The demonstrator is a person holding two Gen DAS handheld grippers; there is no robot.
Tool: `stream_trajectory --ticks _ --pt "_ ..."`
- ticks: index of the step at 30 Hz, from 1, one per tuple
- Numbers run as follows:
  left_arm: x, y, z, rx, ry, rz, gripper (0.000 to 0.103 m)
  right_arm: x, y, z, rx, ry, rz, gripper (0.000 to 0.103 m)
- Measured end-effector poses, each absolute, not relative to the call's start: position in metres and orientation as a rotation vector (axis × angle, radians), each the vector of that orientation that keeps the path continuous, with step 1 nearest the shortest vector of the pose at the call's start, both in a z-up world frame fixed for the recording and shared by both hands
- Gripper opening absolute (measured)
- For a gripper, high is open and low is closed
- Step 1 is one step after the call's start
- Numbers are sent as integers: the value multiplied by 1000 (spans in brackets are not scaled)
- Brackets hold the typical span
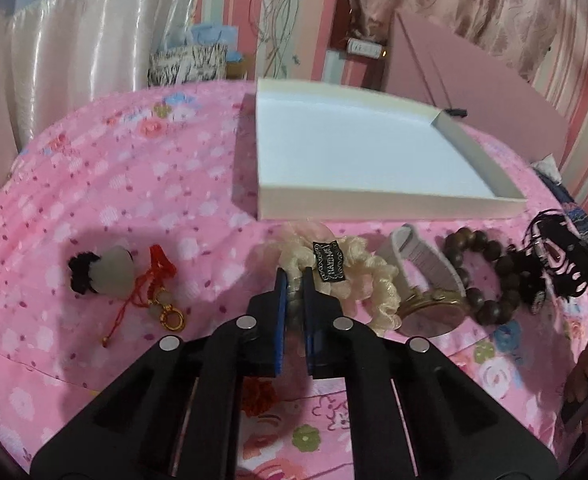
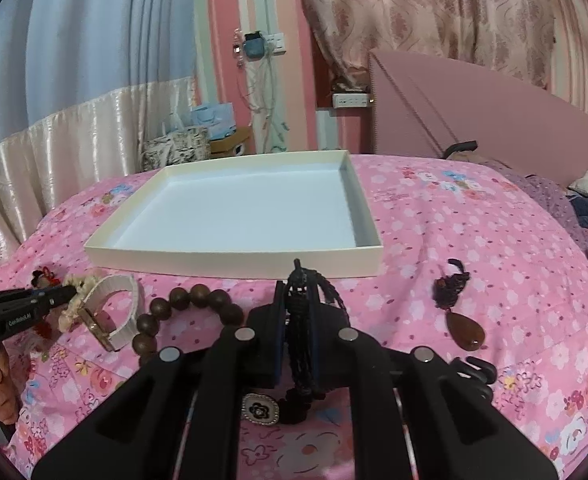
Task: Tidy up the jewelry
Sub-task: 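Carry the scrunchie and black necklace into the white tray with both tools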
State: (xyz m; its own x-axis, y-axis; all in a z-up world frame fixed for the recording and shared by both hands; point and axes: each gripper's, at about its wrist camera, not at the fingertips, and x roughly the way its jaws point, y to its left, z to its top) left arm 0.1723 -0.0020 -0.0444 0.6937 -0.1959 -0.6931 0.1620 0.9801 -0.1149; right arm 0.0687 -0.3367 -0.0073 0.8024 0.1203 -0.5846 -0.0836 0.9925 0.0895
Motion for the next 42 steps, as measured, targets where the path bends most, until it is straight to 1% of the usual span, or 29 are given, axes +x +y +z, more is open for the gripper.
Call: stream_trajectory --ticks 6,11,16,24,28,37,42 --pt "160 -10 -6 -25 690 -245 5 64 -345 23 79 572 158 10" --pt "165 -18 27 -17 623 -271 5 72 -355 41 106 544 184 10" --pt "185 -26 40 -11 600 -258 5 93 -358 48 68 544 148 10" --pt "238 -38 21 -42 693 -237 5 147 -347 55 -18 585 106 10" --pt "254 -40 4 -55 751 -228 5 171 -331 48 -77 627 109 10" --pt "275 -38 -37 -74 890 -205 5 203 -316 0 -77 791 120 9" --pt "279 -21 -44 -77 899 -135 6 206 -316 -22 -63 881 105 10"
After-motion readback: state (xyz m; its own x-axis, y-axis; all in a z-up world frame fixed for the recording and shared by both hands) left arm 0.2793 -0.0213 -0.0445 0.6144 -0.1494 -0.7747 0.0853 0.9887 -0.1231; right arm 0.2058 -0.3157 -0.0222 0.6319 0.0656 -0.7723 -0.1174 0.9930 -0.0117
